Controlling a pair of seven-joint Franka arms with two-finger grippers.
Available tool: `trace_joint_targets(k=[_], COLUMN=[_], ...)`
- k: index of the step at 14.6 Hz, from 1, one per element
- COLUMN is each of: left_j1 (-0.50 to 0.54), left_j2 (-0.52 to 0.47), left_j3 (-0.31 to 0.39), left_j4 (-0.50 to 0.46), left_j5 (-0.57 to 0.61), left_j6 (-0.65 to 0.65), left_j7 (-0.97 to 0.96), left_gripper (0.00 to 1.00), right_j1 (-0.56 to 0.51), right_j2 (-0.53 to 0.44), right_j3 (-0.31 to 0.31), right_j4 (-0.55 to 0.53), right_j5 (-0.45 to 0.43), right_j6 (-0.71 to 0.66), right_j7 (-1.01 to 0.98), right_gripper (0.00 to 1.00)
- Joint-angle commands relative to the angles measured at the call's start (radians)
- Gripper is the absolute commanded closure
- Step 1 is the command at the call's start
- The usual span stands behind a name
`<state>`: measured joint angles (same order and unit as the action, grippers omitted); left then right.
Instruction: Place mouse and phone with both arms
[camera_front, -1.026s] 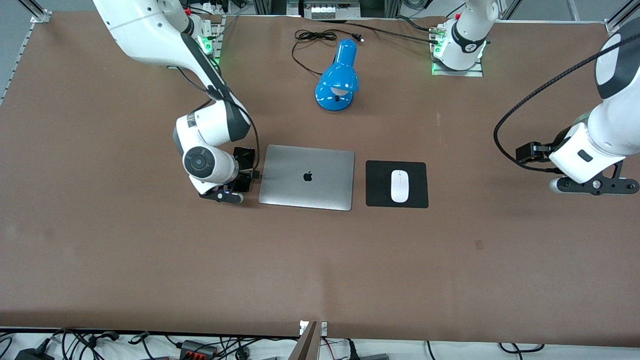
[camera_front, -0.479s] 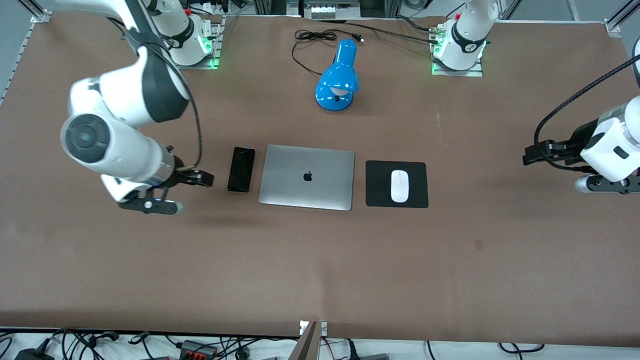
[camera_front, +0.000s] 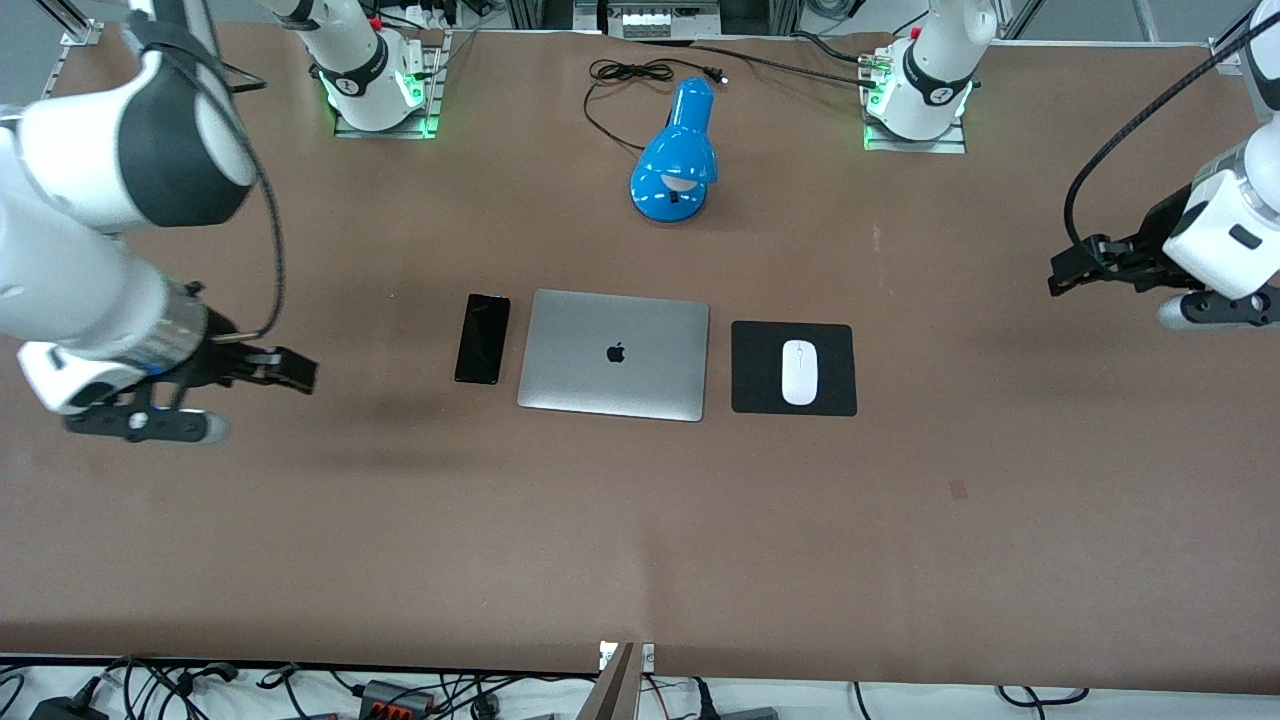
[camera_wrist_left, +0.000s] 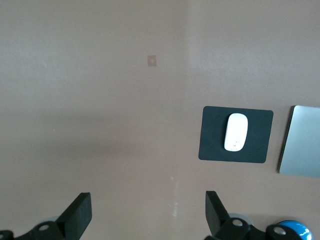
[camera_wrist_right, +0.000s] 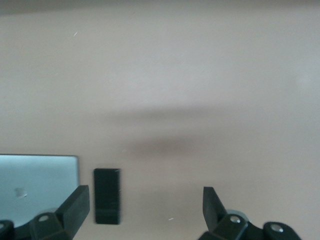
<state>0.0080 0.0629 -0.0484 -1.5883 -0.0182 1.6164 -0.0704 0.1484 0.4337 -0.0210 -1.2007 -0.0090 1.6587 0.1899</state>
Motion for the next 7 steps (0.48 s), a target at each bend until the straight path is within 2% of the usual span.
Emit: trace_joint_targets(k=[1,3,5,7], left_j1=[-0.069,-0.118,-0.122,-0.115], left_j2=[-0.126,-0.132,-0.126,-0.115], left_j3=[0.064,0.105,0.114,0.113], left_j4=[-0.148,-0.148,-0.141,-0.136], left_j5=[-0.016,-0.006,0.02,0.02], left_j6=[0.085,0.076,0.076,0.054], left_j7=[0.066,0.06,0.063,0.057], left_gripper=[0.0,0.0,0.0,0.0], right_j1=[-0.085,-0.118,-0.139,-0.15], right_j2=[-0.056,-0.058,-0.064,-0.101], right_j3=[-0.002,-0.037,-0.063,-0.059], right_j4=[0.0,0.004,0.003,-0.017], right_j5=[-0.003,0.007,0.049,0.052], right_j6=[-0.013,-0.017,-0.022,-0.025], right_j7=[-0.151,-0.167,-0.2,-0.216], right_gripper=[0.0,0.0,0.0,0.0])
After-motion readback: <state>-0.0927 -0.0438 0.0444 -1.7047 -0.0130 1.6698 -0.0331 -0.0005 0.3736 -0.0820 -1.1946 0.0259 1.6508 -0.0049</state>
